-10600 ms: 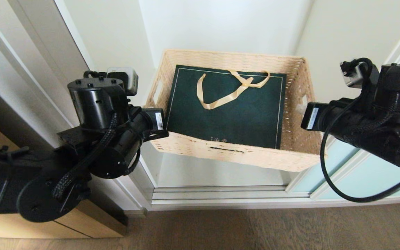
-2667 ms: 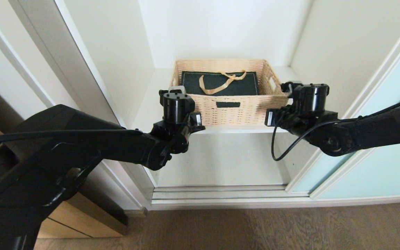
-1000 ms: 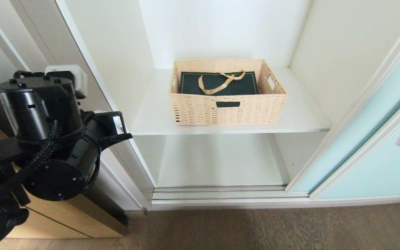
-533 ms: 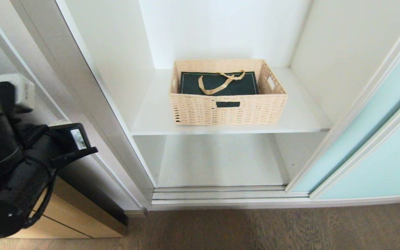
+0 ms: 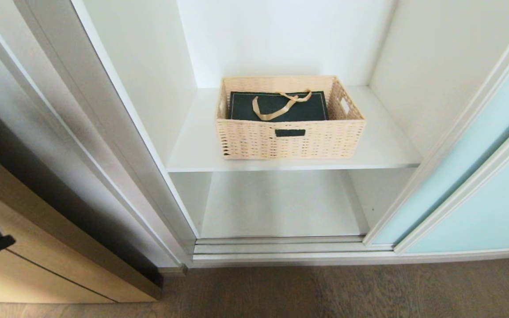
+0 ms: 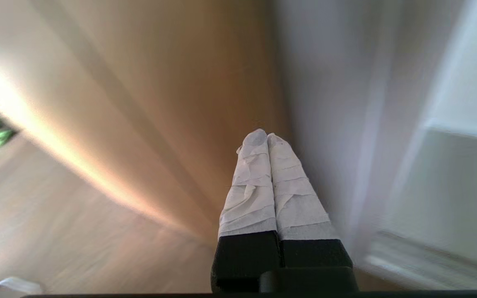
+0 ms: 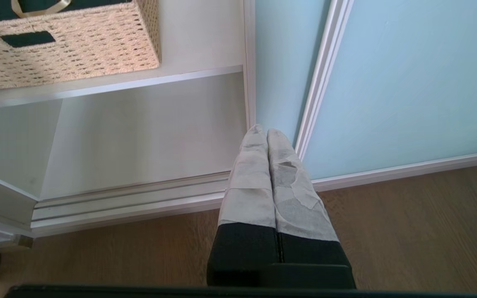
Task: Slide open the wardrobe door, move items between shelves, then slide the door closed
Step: Close the door
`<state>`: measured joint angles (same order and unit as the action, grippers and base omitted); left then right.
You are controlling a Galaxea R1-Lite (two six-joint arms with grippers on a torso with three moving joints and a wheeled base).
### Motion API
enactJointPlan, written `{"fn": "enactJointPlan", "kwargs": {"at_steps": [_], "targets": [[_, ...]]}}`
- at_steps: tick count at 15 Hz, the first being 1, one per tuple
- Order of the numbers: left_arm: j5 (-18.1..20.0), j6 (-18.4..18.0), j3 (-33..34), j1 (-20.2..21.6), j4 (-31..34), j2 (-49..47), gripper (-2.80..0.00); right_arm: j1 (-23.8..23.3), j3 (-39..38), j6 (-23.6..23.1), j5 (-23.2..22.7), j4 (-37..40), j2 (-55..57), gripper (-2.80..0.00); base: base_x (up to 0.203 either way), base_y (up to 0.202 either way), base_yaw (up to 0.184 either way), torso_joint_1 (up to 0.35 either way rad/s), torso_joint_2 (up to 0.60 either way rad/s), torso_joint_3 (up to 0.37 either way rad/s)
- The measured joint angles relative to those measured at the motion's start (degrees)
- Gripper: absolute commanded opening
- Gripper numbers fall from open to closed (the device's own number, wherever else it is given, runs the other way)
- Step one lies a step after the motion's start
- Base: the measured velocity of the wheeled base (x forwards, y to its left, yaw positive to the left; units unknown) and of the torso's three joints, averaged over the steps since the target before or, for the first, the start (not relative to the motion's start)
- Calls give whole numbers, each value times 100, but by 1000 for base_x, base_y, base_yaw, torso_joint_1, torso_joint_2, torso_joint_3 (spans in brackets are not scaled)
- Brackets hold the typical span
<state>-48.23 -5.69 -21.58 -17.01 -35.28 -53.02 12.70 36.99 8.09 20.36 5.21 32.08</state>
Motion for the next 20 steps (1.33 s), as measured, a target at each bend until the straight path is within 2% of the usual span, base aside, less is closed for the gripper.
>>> {"fn": "enactJointPlan", "kwargs": {"at_steps": [3, 7, 11, 13, 15, 17, 20], "targets": [[15, -140, 819, 481, 9, 804, -280, -14, 34, 9, 15, -2, -98, -280, 0, 0, 0, 0, 0, 0], [77, -323, 1692, 1341, 172, 1878, -280, -74, 26, 14, 28, -2, -160, -280, 0, 0, 0, 0, 0, 0], [86, -350, 1947, 1682, 667, 2845, -280, -78, -269, 11, -51, 11, -169, -280, 0, 0, 0, 0, 0, 0], [243, -435, 1947, 1836, 1128, 3351, -280, -78, -378, 11, -55, 9, -201, -280, 0, 0, 0, 0, 0, 0], [756, -507, 1947, 1893, 1509, 3665, -280, -78, -429, 6, -59, 9, -203, -280, 0, 0, 0, 0, 0, 0], [1649, -505, 1939, 1895, 1921, 3888, -280, -78, -531, 4, -55, 6, -209, -280, 0, 0, 0, 0, 0, 0], [2737, -548, 2055, 1807, 2494, 4459, -280, -78, -598, 4, -52, 6, -252, -280, 0, 0, 0, 0, 0, 0]]}}
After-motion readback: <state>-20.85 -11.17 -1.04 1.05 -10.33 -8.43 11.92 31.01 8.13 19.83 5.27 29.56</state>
